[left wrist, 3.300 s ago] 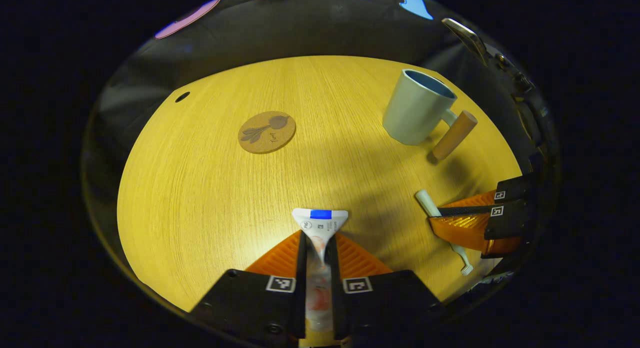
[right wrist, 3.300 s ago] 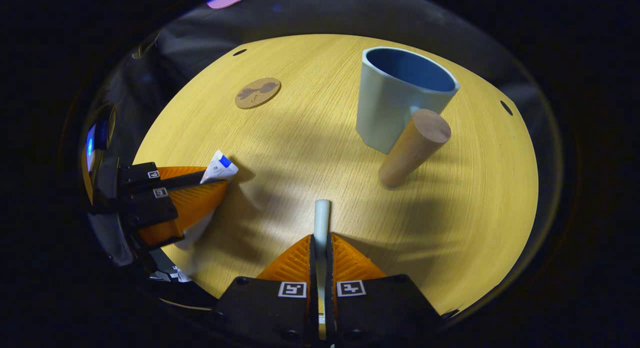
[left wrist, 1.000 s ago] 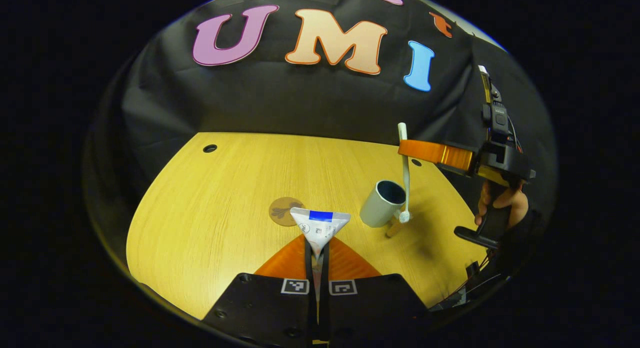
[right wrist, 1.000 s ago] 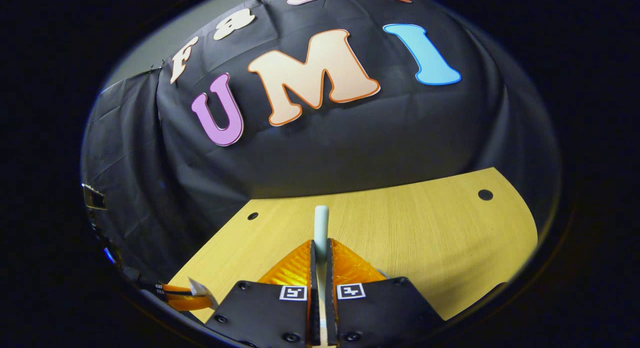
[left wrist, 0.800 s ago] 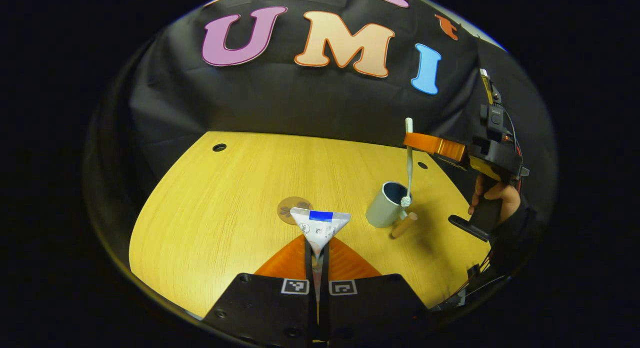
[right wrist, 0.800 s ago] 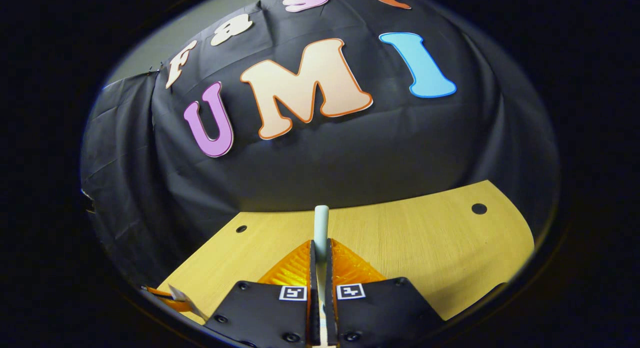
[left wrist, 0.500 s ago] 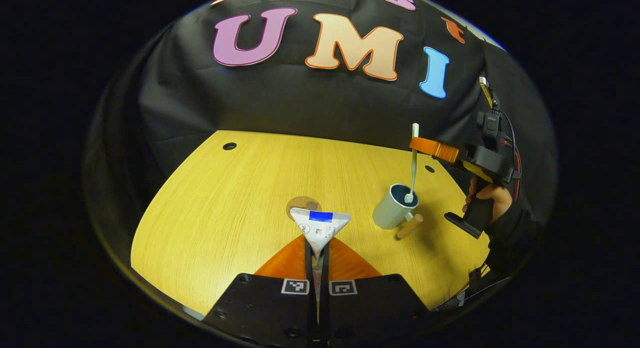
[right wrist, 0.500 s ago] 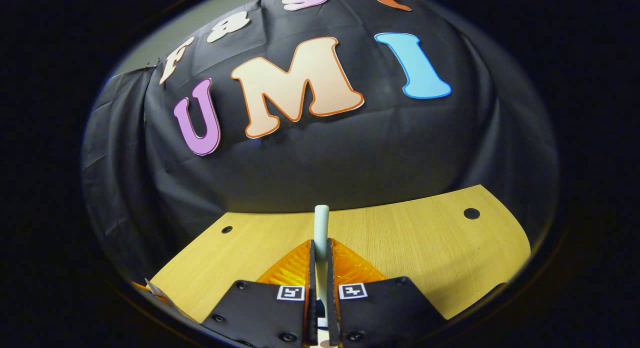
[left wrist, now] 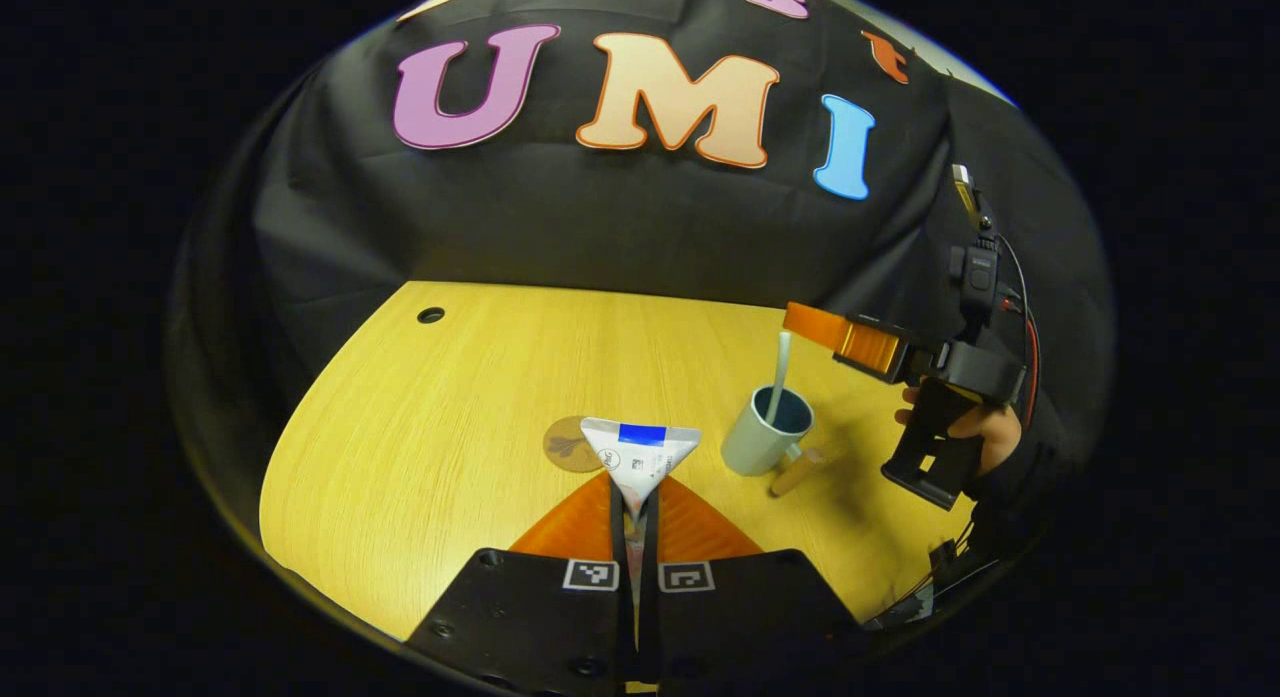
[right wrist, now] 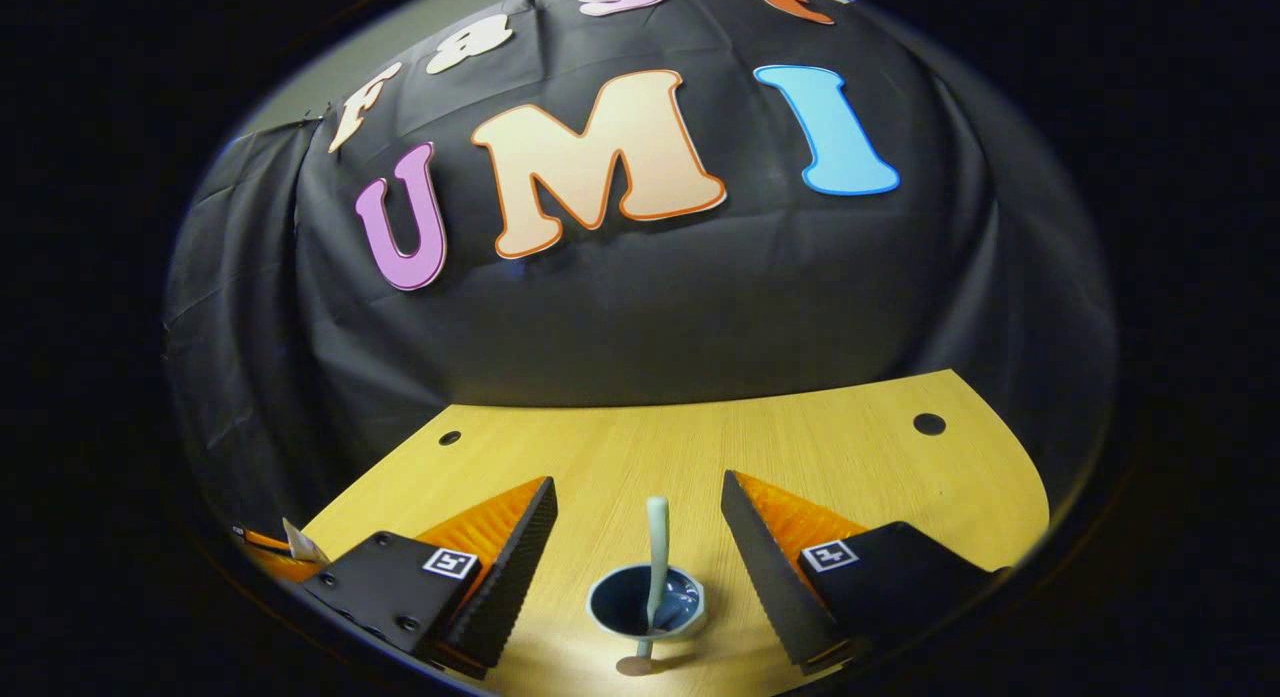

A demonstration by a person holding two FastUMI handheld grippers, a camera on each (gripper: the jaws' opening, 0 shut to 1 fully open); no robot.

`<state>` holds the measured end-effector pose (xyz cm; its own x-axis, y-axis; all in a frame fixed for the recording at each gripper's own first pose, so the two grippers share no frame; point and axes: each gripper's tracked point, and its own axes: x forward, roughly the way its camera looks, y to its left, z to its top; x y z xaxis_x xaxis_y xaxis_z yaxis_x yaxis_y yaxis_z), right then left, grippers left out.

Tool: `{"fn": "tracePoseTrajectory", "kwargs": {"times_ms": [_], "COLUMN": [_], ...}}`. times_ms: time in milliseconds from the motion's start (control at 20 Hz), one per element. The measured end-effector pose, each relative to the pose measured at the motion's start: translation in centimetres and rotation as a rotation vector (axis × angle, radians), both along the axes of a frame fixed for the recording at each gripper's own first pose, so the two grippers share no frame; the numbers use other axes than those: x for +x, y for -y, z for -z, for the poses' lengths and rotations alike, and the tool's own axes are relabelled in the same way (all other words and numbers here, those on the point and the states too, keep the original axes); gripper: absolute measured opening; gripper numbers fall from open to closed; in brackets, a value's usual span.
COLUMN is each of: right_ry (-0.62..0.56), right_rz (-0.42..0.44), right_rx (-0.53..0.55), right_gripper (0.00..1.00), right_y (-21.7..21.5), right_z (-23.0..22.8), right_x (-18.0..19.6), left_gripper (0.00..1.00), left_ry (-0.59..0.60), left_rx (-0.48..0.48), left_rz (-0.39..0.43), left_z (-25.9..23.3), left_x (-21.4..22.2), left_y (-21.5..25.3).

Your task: Put the toothbrush and toothpaste on the desktop into the cup, then pick up the cup and place it on the coaster on the desktop.

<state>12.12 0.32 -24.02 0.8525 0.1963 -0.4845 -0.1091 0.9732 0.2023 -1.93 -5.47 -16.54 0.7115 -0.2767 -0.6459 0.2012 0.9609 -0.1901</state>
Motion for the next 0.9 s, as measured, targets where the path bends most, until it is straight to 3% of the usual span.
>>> {"fn": "tracePoseTrajectory", "kwargs": {"times_ms": [300,550,900], "right_ry": [-0.027,-0.048,-0.069], "right_rz": [0.016,0.048,0.116], "right_rx": [-0.053,-0.077,-0.092], "right_gripper": [0.98,0.96,0.99], "right_y": [2.8,4.9,8.1], "right_z": [0.9,1.2,1.2], "right_x": [-3.8,-6.3,-8.8], "left_gripper": [0.0,0.0,0.0], "left_ry": [0.061,0.183,0.272], "left_rx": [-0.04,-0.11,-0.191], "left_rz": [0.068,0.115,0.195], "left_z": [-1.5,-3.4,-4.7], "left_x": [3.1,7.1,10.7], "left_y": [3.6,7.5,13.2]}}
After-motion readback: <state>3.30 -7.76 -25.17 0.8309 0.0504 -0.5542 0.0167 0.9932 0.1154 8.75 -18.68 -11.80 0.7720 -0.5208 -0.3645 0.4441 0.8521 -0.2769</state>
